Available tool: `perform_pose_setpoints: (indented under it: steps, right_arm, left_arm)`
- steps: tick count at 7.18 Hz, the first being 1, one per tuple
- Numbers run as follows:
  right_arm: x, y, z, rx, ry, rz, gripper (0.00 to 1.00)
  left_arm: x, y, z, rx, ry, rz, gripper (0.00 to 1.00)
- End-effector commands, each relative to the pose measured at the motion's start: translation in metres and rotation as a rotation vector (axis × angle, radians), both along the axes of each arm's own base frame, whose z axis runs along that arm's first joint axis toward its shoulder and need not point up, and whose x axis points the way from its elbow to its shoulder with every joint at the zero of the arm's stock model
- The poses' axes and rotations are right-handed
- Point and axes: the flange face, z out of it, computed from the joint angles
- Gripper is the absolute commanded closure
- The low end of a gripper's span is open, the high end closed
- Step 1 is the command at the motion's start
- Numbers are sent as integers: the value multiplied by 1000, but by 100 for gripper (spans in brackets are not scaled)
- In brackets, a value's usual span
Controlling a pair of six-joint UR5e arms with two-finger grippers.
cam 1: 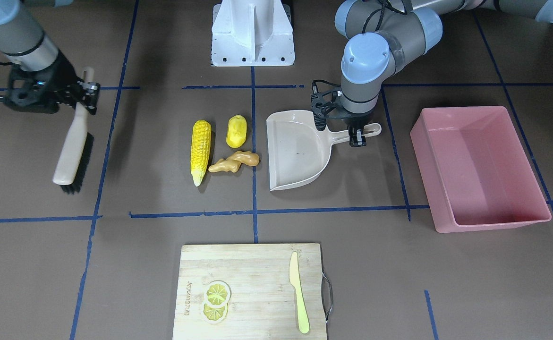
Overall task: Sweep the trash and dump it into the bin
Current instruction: 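Lower the brush behind the corn and potato with the right gripper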
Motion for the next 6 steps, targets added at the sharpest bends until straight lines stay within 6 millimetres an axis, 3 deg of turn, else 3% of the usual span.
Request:
perform_pose_setpoints:
  steps: [1,6]
  right_arm:
    - [-50,20,-40,-8,54,-52,100]
    - [-124,75,-38,-32,89,-109,100]
  left_arm:
    - [3,1,-2,1,1,3,100]
    - [8,2,-12,9,14,11,100]
